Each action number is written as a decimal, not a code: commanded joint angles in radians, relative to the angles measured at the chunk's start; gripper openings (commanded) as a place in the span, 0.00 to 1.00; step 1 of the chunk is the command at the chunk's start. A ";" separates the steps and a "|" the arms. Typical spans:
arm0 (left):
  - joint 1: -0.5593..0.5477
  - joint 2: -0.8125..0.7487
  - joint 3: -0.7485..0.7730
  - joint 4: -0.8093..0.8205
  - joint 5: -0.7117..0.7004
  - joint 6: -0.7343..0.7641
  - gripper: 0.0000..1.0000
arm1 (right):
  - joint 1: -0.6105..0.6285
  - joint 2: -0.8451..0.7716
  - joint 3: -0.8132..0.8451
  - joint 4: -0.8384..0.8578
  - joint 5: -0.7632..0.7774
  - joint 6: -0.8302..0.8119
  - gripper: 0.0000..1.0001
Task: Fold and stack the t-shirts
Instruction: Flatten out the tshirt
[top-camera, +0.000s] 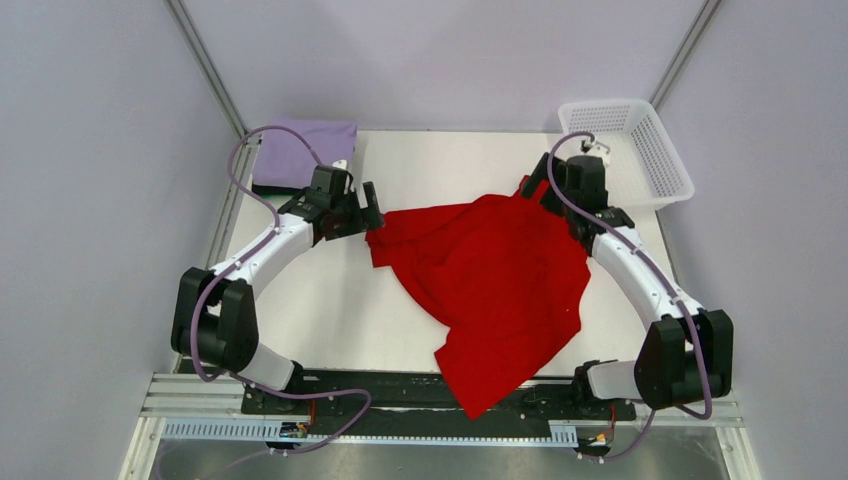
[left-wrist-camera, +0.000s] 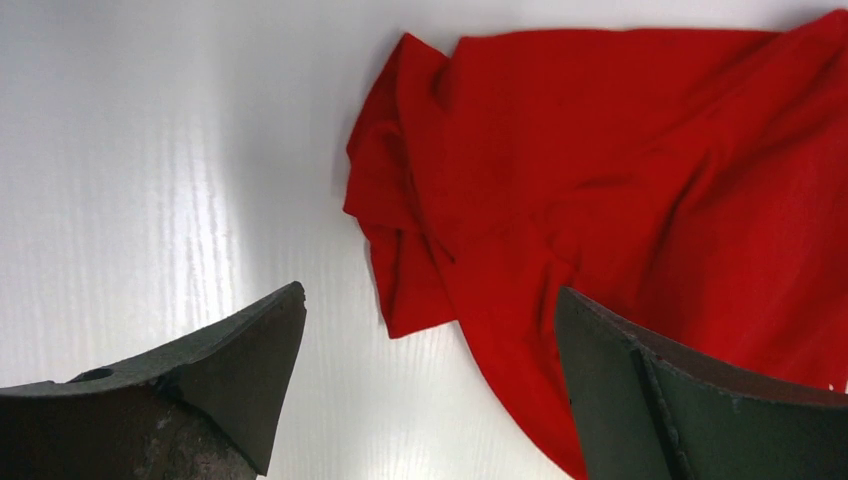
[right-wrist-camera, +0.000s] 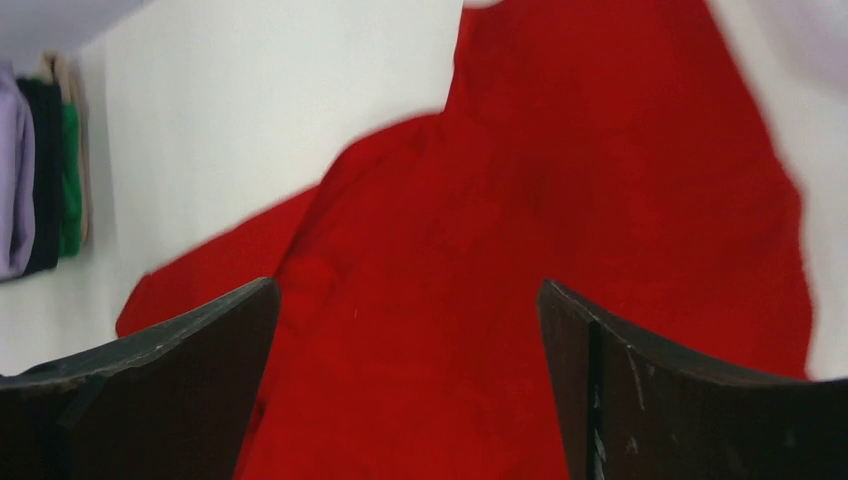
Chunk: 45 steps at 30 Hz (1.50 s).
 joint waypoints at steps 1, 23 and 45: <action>-0.017 0.036 0.008 0.090 0.113 -0.012 1.00 | 0.036 -0.022 -0.139 -0.005 -0.202 0.097 1.00; -0.074 0.182 0.041 0.105 0.052 -0.086 0.65 | 0.037 0.162 -0.201 -0.014 -0.122 0.052 1.00; -0.076 0.263 0.139 0.009 -0.047 -0.103 0.46 | 0.037 0.205 -0.179 -0.032 -0.083 0.045 1.00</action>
